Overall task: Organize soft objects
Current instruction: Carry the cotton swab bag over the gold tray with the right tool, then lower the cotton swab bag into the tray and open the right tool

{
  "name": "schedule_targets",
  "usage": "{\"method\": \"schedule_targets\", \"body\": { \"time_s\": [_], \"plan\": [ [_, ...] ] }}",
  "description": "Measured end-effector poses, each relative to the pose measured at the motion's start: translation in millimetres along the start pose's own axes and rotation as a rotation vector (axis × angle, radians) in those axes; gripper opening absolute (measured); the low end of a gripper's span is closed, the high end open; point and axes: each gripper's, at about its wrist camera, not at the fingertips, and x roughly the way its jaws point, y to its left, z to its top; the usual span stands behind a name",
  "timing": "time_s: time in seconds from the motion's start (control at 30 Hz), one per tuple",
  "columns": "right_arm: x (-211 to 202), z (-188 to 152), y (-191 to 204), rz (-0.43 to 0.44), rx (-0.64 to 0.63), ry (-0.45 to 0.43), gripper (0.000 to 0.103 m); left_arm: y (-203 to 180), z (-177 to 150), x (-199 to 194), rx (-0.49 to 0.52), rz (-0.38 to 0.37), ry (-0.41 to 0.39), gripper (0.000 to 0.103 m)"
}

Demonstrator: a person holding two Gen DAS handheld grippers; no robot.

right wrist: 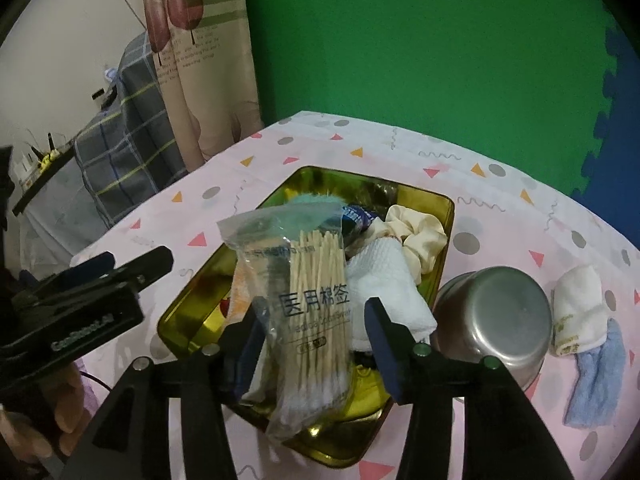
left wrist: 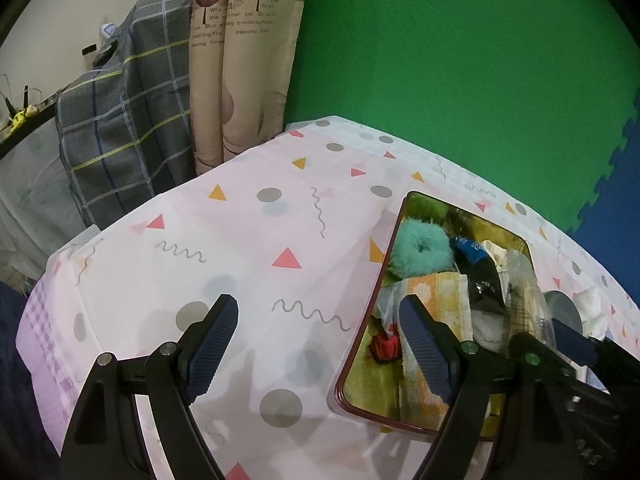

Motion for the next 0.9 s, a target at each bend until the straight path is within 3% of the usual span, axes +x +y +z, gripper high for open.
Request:
{"method": "schedule_targets", "body": {
  "time_s": [0.37,0.53,0.73,0.9],
  "plan": [
    [-42.7,-4.1,-25.2,0.037,0.07,-0.083,0.058,-2.5,-0.5,-2.0,0.007,0.009,-0.008,0.08],
    [-58.9,-7.8,-41.4,0.007,0.101,-0.11,0.058,-3.1,-0.4,-3.5,0.008,0.015,-0.014,0.08],
    [-76.3,-22.9,-87.6,-0.093,0.163,-0.115,0.059,-5.0,-0.6,-3.7,0.019,0.019,-0.016,0.08],
    [-89.6,-44.5,-131.6,-0.23,0.187,-0.092,0.059,-7.8,-0.7,-3.9,0.029,0.024,-0.019,0.085]
  ]
}}
